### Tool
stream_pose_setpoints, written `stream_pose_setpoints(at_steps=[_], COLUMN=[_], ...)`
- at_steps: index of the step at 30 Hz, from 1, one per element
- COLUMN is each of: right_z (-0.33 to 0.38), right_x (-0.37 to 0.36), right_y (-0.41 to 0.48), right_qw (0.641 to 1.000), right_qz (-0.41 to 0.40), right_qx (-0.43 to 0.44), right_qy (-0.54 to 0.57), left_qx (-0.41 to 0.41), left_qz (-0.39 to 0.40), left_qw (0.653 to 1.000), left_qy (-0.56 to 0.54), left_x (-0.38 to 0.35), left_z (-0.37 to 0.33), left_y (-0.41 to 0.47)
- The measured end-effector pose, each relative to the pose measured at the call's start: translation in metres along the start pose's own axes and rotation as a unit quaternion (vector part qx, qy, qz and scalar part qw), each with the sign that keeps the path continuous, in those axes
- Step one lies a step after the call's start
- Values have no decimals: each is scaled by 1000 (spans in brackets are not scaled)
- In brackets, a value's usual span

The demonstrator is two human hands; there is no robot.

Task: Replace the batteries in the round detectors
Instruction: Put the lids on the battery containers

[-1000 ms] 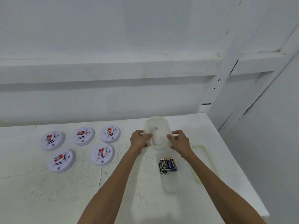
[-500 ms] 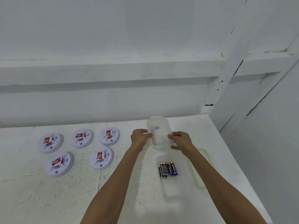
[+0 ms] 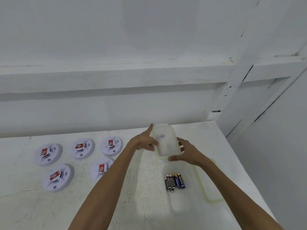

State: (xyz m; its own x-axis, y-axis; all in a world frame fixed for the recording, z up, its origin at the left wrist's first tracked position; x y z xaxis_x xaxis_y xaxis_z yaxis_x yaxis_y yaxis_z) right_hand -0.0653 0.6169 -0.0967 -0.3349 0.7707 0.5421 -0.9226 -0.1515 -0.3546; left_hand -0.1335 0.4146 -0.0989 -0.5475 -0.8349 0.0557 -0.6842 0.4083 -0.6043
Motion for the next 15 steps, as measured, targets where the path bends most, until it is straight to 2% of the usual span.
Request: stream_pose_setpoints(at_steps=[2, 6, 11, 15], right_z=[5, 8, 1, -2], right_x=[1, 9, 8, 3], right_y=[3, 3, 5, 3], right_qw=[996, 981, 973, 971], right_qz=[5, -30, -44, -66], right_qx=[27, 61, 74, 78], right_qy=[-87, -182, -216, -215], left_qx=[1, 9, 13, -12], left_qz=[40, 78, 101, 90], left_qw=[999, 997, 994, 994], left_qy=[22, -4, -43, -54], left_x=[7, 12, 9, 10], left_z=[0, 2, 12, 7], left_y=[8, 17, 29, 30])
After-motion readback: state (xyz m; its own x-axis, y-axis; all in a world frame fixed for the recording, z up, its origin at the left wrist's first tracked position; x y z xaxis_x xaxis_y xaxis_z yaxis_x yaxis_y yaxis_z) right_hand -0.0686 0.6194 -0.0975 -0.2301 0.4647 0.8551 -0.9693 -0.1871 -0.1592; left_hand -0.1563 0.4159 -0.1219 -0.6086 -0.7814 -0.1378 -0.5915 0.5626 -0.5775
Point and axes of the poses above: each hand's wrist, its own y-axis towards the middle knuckle, its own x-axis out of the back of the hand, z = x × y, the point moved 7 cm from there along y, towards the middle knuckle, and after that the axes turned 2 degrees about z, right-handed, at the moved point
